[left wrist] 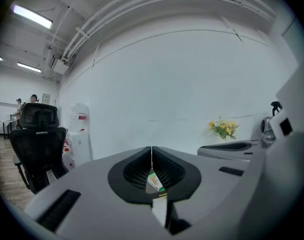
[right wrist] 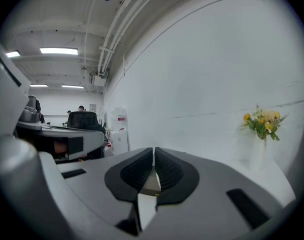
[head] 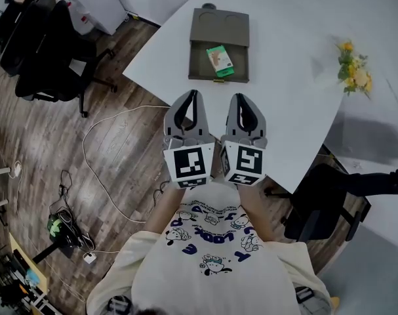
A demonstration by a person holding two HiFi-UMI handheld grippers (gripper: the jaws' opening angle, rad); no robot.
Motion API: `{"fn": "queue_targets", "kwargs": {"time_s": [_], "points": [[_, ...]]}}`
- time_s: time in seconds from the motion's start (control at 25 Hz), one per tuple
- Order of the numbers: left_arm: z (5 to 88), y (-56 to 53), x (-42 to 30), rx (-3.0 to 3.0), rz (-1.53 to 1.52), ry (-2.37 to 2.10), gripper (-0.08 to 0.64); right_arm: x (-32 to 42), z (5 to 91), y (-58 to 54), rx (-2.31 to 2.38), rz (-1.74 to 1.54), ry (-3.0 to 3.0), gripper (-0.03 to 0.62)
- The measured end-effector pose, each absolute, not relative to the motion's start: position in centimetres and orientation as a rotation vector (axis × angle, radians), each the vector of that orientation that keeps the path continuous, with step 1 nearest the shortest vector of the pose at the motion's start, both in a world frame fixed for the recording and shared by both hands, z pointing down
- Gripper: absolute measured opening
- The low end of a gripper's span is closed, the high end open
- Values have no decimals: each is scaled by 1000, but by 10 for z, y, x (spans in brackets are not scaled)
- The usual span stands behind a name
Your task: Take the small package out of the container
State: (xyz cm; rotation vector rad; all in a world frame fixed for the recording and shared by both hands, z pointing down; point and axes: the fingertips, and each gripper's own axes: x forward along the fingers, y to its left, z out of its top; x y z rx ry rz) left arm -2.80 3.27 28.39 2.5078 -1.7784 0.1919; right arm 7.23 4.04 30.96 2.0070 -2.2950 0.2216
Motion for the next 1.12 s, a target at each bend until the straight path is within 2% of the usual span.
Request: {"fn": "queue_targets", "kwargs": {"time_s": [1.12], "points": [[335,-115,-16,2476,312,-1592,17,91,368,-91,2036,456,-2127,34]]}}
